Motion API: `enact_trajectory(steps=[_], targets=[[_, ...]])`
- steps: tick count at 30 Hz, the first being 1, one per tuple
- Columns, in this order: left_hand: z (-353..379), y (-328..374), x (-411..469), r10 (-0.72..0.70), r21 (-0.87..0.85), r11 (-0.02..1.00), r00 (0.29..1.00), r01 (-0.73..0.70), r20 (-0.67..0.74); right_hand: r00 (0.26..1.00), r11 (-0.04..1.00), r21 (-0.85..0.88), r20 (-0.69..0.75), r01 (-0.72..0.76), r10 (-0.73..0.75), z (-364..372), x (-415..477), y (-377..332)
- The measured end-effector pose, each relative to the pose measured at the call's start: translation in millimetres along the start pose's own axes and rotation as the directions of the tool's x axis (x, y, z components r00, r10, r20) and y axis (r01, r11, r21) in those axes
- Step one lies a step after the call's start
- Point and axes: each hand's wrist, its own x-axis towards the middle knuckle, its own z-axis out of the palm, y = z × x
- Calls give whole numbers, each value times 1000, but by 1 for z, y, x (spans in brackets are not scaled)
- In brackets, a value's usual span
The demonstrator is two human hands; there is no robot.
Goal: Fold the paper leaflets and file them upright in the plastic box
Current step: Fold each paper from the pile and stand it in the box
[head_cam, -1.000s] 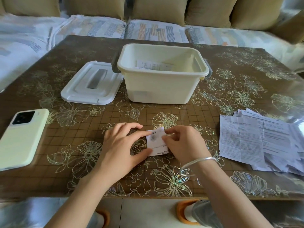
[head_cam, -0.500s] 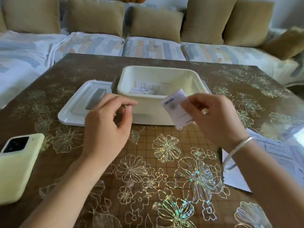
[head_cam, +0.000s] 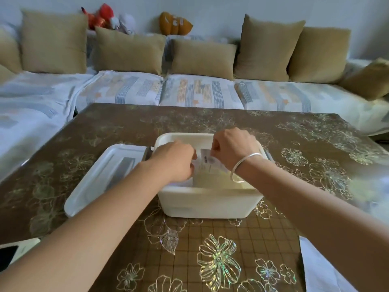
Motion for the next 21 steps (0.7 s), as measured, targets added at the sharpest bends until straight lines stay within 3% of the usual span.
enact_trajectory(steps=[6, 12, 16, 21], targets=[[6, -5, 11, 28, 105, 994, 994, -40, 109, 992, 981, -153, -21, 120, -125, 13, 15, -13], [3, -5, 9, 41, 110, 993, 993, -53, 108, 980, 973, -120, 0, 196, -198, 20, 24, -21], [-8, -14, 5, 49, 64, 997, 999, -49, -1, 971, 973, 1, 65, 231, -230, 27, 28, -26], [-25, -35, -29, 50, -188, 979, 988, -76, -143, 962, 967, 126, 133, 222, -238, 39, 30, -34]])
